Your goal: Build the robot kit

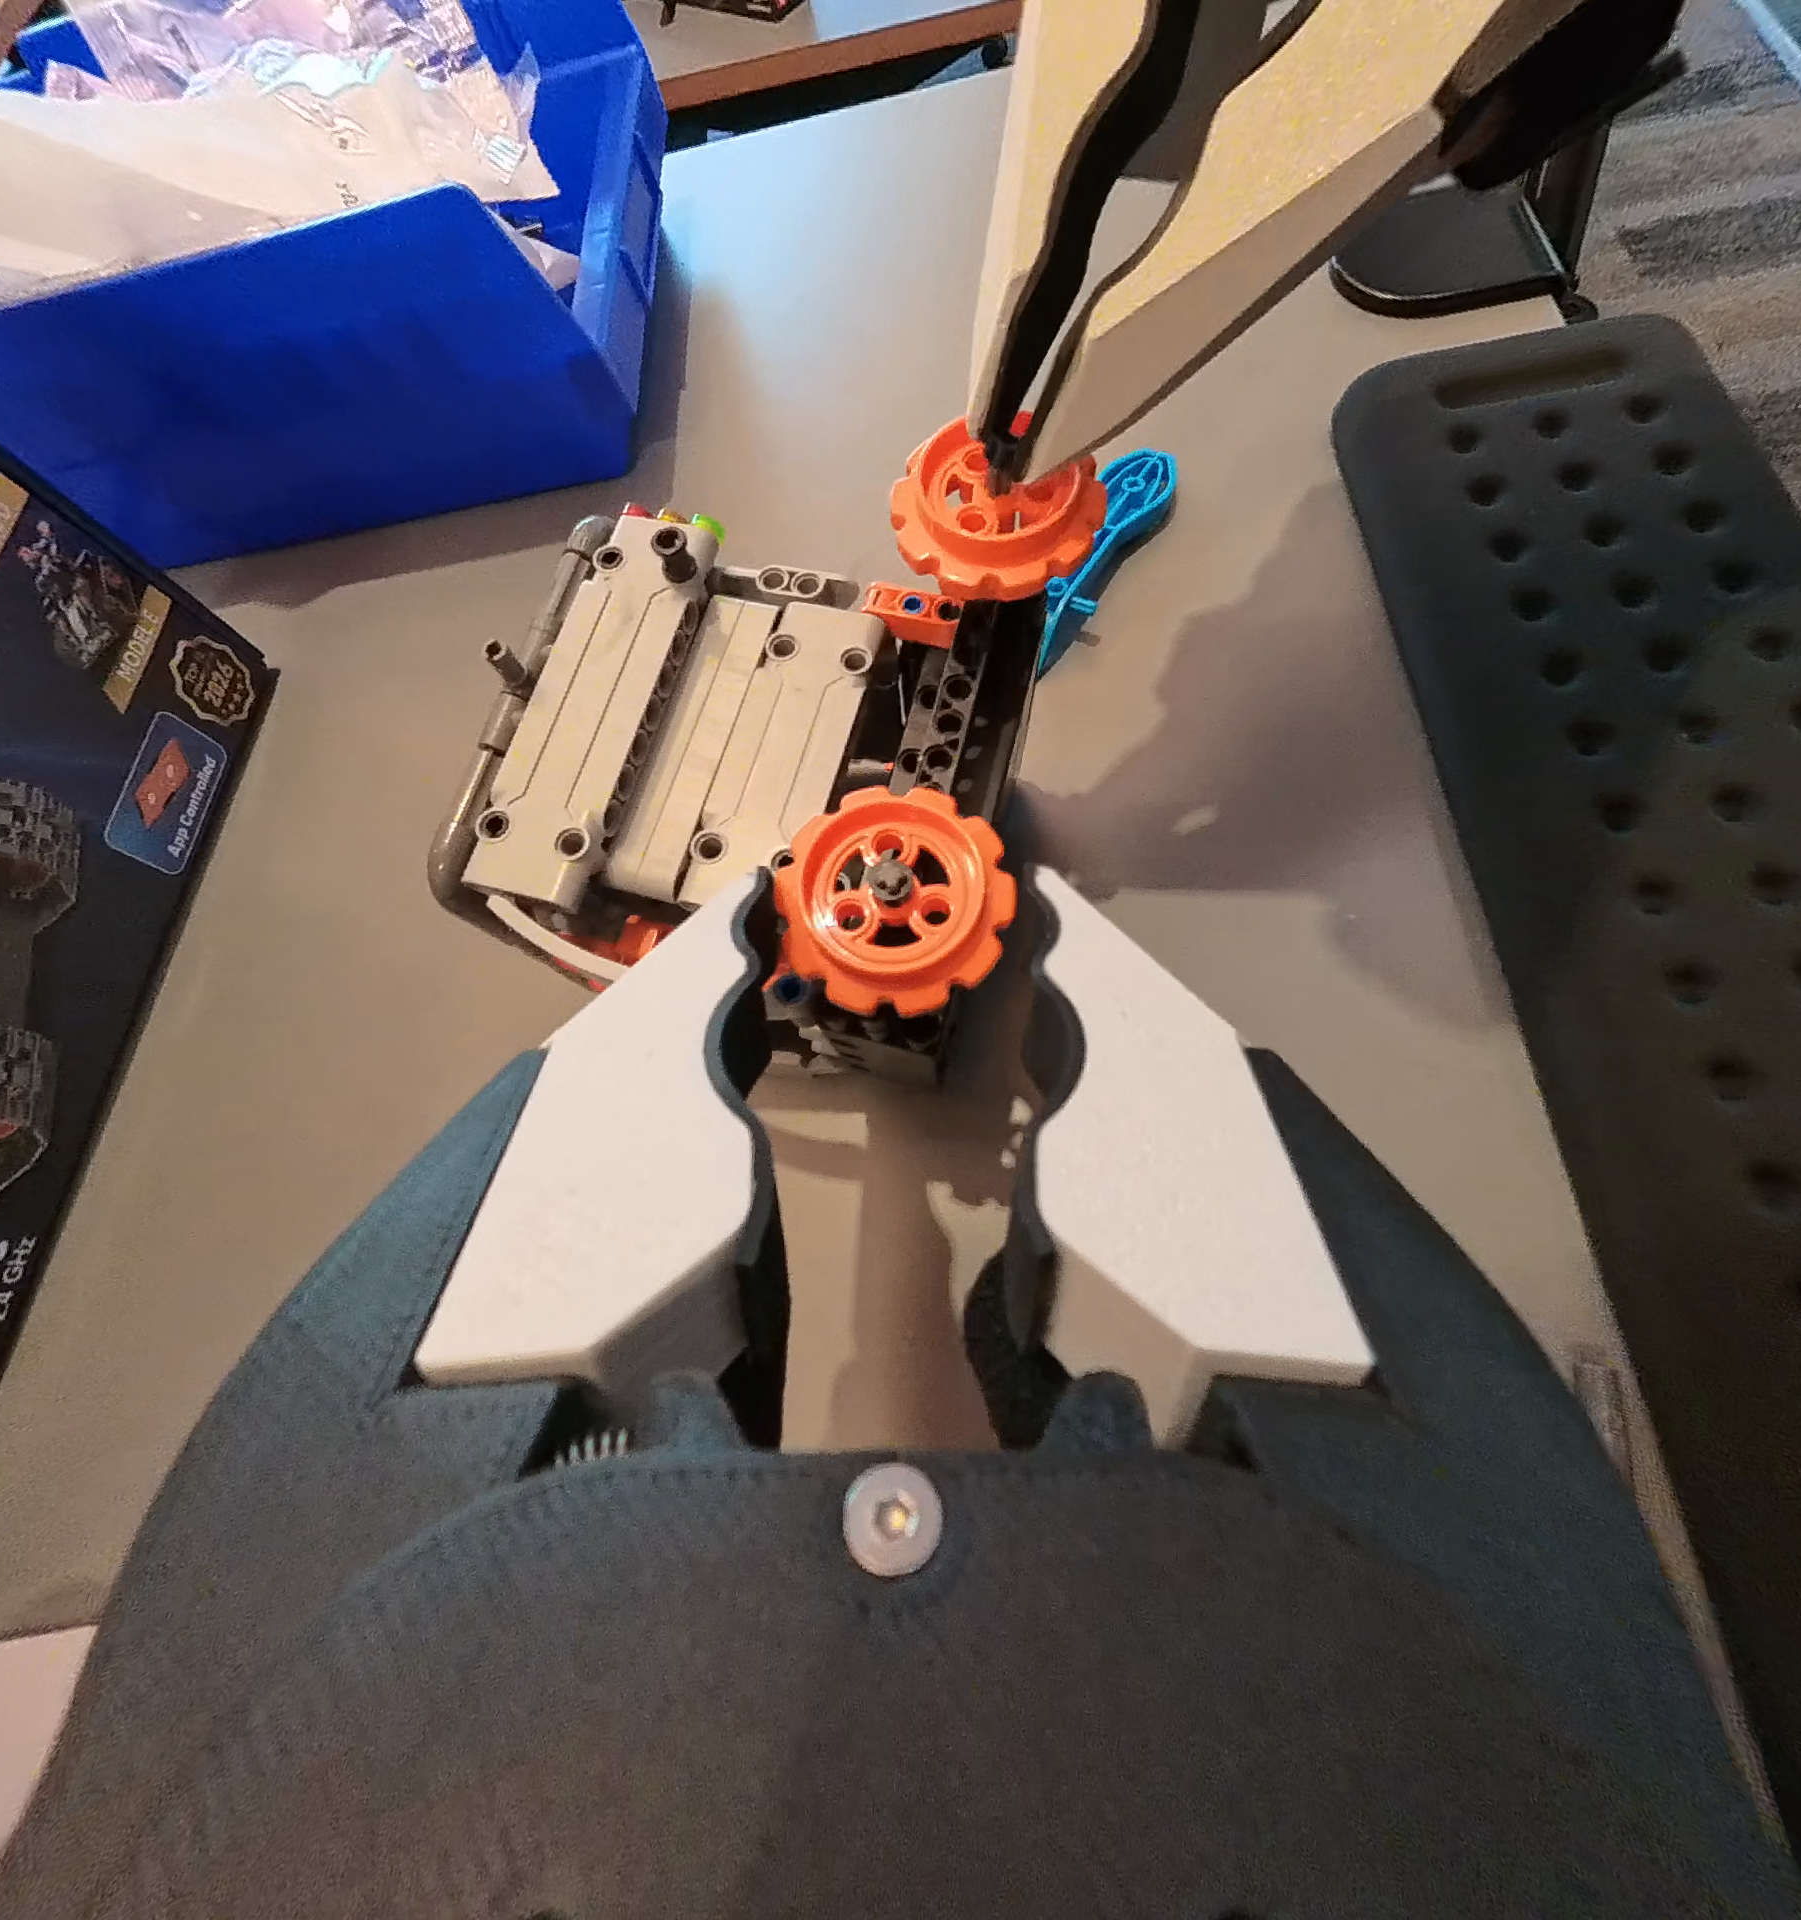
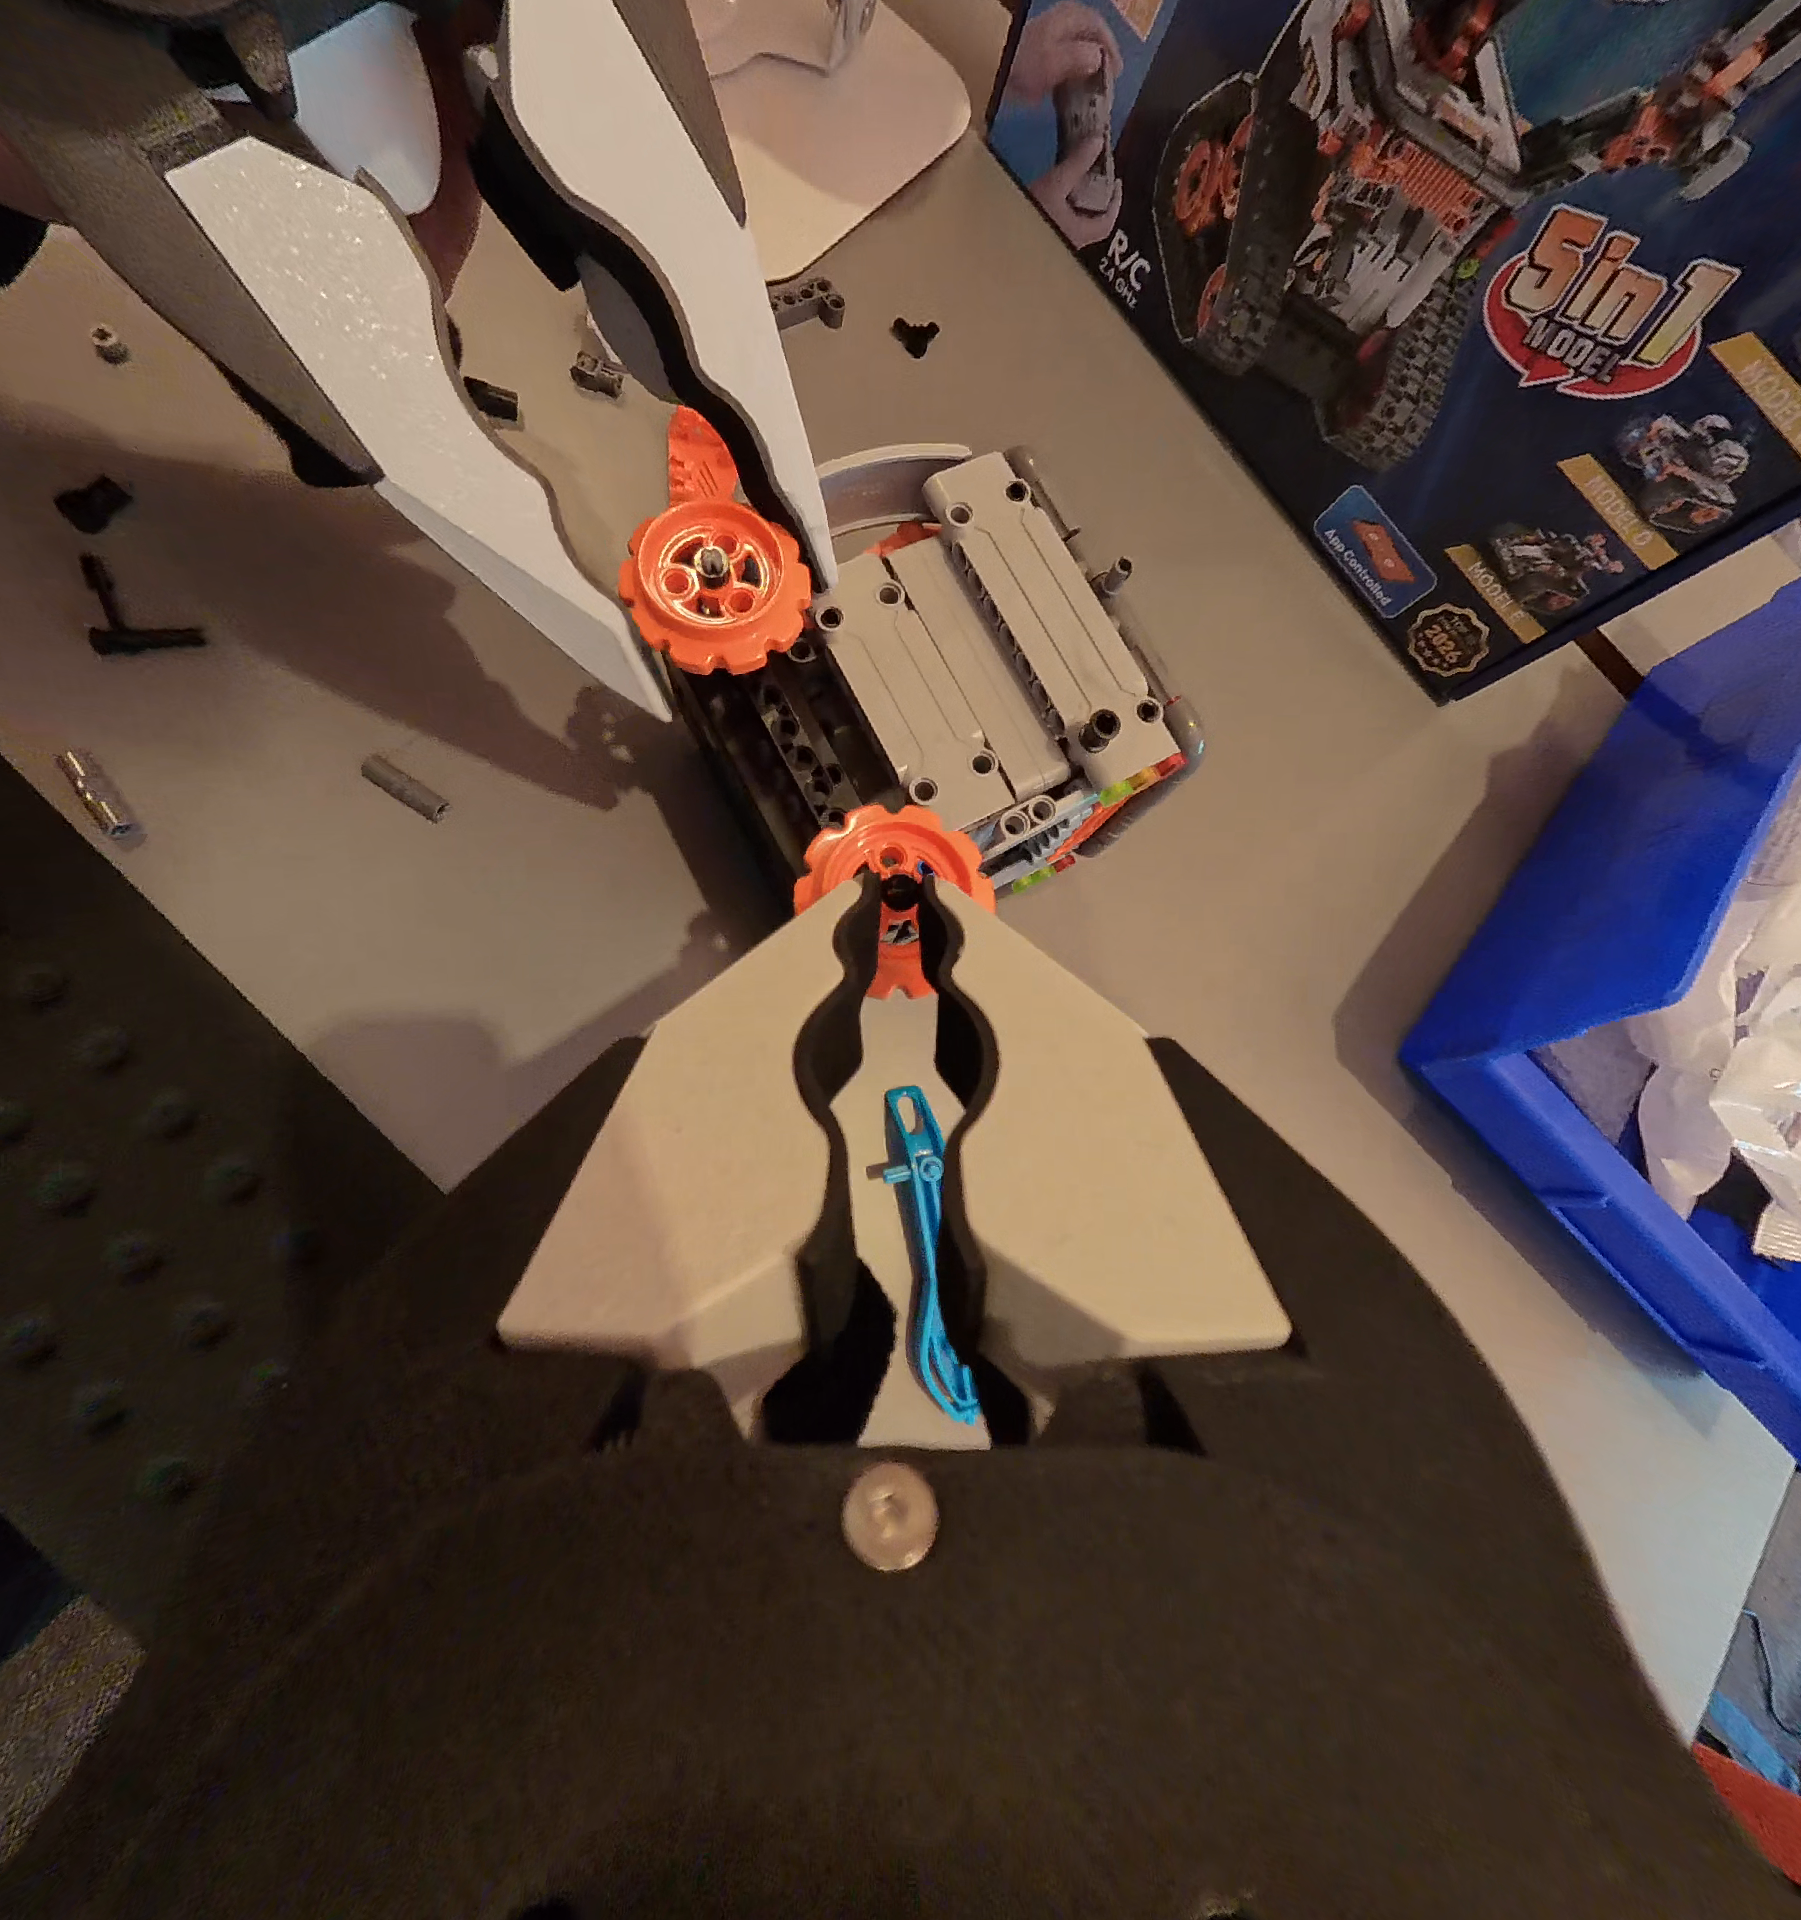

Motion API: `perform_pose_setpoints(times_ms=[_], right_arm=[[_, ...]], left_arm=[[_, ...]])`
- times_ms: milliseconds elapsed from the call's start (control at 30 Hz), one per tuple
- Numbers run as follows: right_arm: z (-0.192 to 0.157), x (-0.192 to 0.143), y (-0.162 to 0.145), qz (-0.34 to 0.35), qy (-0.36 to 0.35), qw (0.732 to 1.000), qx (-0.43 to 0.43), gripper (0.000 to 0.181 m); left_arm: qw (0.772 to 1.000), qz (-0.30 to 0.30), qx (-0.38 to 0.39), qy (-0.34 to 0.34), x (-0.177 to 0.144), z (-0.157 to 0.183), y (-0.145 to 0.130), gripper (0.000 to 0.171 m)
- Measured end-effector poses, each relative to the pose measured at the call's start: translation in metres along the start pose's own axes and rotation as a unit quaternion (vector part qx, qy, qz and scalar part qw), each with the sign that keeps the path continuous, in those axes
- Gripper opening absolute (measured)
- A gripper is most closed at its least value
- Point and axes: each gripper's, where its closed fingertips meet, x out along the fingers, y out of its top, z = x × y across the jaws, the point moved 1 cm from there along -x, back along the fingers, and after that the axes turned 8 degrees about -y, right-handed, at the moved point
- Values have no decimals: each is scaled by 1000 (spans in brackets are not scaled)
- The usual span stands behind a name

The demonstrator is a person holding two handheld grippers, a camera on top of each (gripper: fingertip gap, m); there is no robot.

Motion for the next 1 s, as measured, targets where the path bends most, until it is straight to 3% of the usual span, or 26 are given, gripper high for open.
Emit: perform_pose_setpoints(times_ms=[467,700,1000], right_arm=[[4,4,0,-112,40,989,-89,4],[6,5,0,-169,100,978,-76,3],[7,8,-1,-201,92,966,-131,4]], left_arm=[[1000,16,1,-10,2,0,1,42],[1000,18,1,-9,2,-1,2,42],[1000,24,-6,-7,3,-1,3,42]])
